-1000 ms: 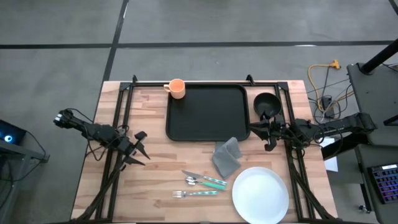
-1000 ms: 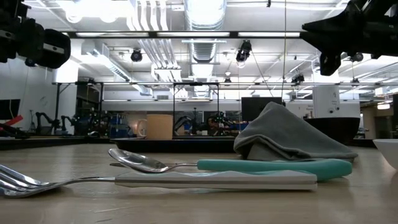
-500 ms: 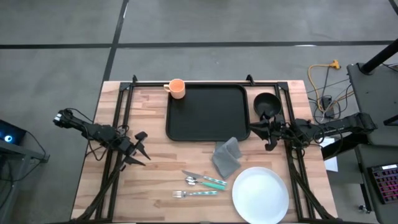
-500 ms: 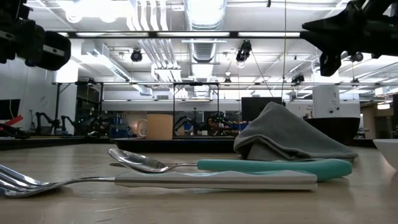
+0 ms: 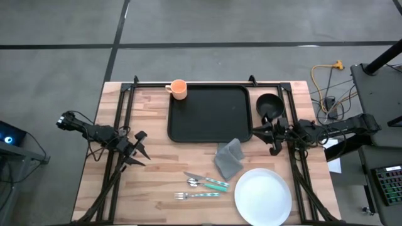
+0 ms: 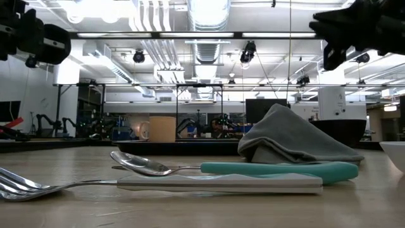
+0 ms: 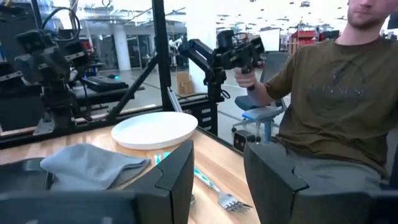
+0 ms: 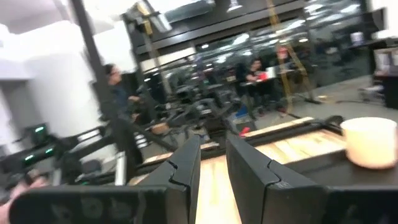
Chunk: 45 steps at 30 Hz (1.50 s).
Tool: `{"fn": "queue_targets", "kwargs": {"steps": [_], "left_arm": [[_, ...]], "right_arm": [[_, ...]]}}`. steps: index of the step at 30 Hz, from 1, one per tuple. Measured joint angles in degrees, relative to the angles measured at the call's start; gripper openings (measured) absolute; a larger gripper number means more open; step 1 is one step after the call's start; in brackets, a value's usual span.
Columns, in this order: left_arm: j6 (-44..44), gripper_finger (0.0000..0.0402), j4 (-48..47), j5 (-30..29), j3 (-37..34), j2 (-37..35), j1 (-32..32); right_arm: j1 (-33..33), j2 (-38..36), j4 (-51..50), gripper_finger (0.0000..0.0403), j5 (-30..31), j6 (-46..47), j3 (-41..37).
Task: Set up tray
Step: Put the white plate on the bottom left side of the black tray
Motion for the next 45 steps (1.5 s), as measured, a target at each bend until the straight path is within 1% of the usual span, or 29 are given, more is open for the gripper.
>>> {"fn": "queue_targets", "kwargs": {"steps": [3,5,10,12,14,20,27,36,41,45], "left_arm": [[0.1,0.0122,-0.2,-0.2,0.1,0.0,0.0],[0.1,0.0122,-0.3,-1.0,0.1,0.1,0.0],[0.1,0.0122,-0.2,-1.1,0.1,0.1,0.0],[0.1,0.0122,-0.4,-1.1,0.3,0.1,0.0],[0.1,0.0122,-0.4,-1.1,0.7,0.1,0.0],[0.1,0.0122,-0.1,-1.1,1.2,0.1,0.0],[0.1,0.0122,0.0,-1.1,1.2,0.1,0.0],[0.1,0.0122,0.0,-1.1,1.2,0.4,0.0],[0.1,0.0122,0.0,-1.1,1.2,1.5,0.0],[0.1,0.0122,-0.1,-1.1,1.2,2.8,0.0]], "right_arm": [[0.0,0.0,-4.0,0.0068,-4.3,-0.2,3.0],[0.0,0.1,-10.4,0.0068,-6.4,-0.4,6.5],[0.0,0.2,-35.6,0.0068,-6.7,-2.2,16.6],[0.0,0.6,-42.8,0.0068,-6.3,-3.1,20.1],[0.0,1.3,-47.3,0.0068,-6.3,-3.4,22.6],[0.0,4.6,-53.1,0.0068,-6.3,-3.3,27.3],[0.0,11.5,-66.7,0.0068,-10.7,-3.0,33.3],[0.0,18.9,-78.1,0.0068,-11.3,-4.2,40.1],[0.0,23.2,-82.7,0.0084,-11.5,-4.7,43.0],[0.0,26.6,-83.4,0.0108,-13.8,-4.9,43.2]]}}
